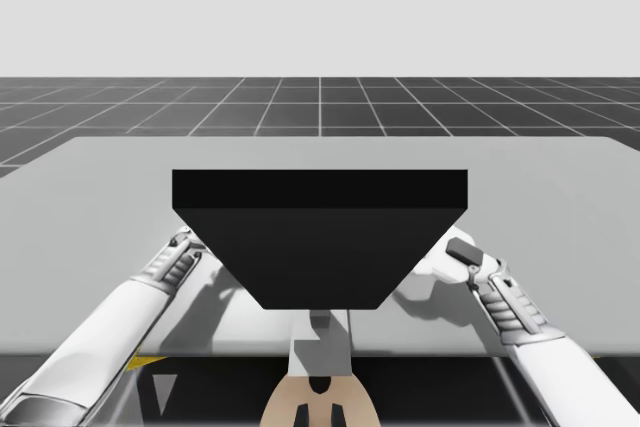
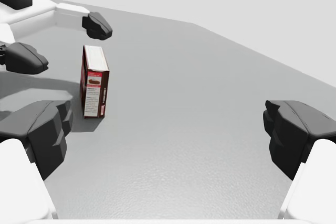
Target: Reach around the screen and pick up the object behind it.
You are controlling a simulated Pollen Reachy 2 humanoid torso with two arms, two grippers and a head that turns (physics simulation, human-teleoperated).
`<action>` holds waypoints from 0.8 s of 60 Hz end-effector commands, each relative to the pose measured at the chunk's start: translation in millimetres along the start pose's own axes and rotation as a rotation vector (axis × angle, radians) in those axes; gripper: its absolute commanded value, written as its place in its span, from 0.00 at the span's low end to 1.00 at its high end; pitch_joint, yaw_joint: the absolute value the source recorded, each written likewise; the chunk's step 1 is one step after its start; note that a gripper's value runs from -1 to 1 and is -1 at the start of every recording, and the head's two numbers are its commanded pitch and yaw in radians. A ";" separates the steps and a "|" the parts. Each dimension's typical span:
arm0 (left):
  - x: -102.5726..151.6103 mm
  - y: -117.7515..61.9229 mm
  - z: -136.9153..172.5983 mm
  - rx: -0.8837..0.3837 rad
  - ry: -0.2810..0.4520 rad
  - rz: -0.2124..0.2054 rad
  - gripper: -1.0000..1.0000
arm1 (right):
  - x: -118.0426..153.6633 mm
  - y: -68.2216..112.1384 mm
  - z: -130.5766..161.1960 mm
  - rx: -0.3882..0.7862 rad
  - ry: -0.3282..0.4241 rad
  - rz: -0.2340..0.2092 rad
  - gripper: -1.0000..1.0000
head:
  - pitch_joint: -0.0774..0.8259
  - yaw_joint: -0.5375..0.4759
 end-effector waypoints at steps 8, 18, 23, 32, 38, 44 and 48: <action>-15.0 15.1 -22.8 -0.127 0.015 0.069 0.00 | -1.7 2.6 -0.6 0.022 0.000 -0.001 0.00 | 0.19 0.50; -19.6 9.8 -38.9 -0.183 0.049 0.075 0.00 | -2.2 4.2 -1.3 0.031 0.001 0.001 0.00 | 0.19 0.50; -22.2 7.7 -45.1 -0.206 0.061 0.089 0.00 | -2.2 4.2 -1.0 0.032 0.001 0.000 0.00 | 0.19 0.49; -27.8 5.6 -48.8 -0.228 0.065 0.084 0.79 | -1.9 4.1 -1.0 0.032 0.001 0.001 0.00 | 0.20 0.48; -31.7 4.9 -46.8 -0.230 0.082 0.083 0.97 | -2.4 4.4 -1.2 0.034 0.004 0.001 0.00 | 0.20 0.48; -32.4 6.8 -38.1 -0.207 0.081 0.089 1.00 | -2.4 4.5 -1.1 0.032 0.005 0.002 0.00 | 0.20 0.48; -33.5 10.1 -27.0 -0.167 0.077 0.095 1.00 | -2.4 4.5 -0.7 0.031 0.005 0.002 0.00 | 0.20 0.49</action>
